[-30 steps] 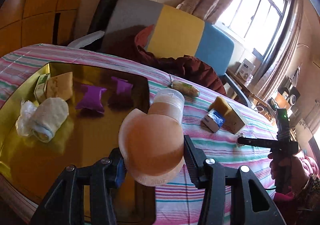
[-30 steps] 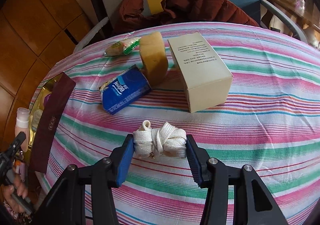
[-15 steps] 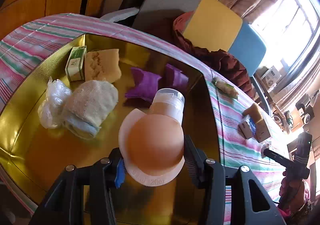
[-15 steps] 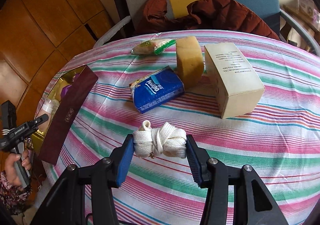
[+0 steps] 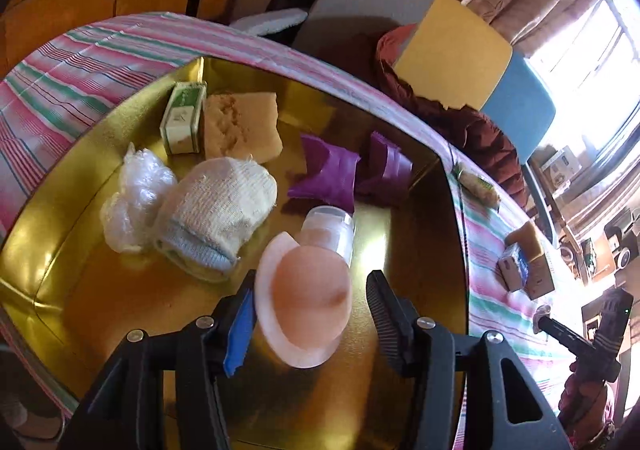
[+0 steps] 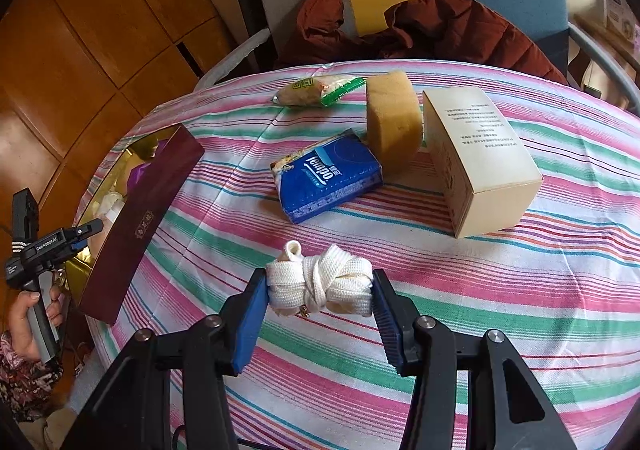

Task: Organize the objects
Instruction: 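Carry the peach cup and the knotted strap toward the gold tray with both tools, then lower the knotted strap into the tray and open the right tool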

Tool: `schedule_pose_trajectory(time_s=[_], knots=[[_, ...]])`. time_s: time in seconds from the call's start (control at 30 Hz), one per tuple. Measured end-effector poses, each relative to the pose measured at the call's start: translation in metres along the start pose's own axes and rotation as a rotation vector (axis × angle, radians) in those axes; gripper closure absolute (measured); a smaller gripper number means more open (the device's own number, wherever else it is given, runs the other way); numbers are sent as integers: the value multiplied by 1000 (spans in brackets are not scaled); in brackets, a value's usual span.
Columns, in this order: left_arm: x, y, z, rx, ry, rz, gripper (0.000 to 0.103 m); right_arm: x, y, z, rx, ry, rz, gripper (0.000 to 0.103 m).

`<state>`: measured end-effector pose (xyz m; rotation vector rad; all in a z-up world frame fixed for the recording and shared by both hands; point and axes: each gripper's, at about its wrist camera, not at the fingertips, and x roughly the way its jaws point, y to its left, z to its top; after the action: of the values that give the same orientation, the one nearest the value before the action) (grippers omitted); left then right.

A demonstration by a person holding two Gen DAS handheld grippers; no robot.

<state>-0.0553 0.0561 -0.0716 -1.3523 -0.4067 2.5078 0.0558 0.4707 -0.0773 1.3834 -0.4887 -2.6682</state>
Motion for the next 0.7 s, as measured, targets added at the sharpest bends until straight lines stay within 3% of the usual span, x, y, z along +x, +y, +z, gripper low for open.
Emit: schedule_pose_trajectory(time_s=[0.23,0.47,0.7], knots=[[-19,-3,-14,20,-99,45,49,2,11,-2,-32,3,24,51],[-24,-3,-15,13,-96,43,49,13,32,-9,-66,45,41,51],[-31,0,-11,-22,-104,11,49,19,76,-6,-68,49,121,51]])
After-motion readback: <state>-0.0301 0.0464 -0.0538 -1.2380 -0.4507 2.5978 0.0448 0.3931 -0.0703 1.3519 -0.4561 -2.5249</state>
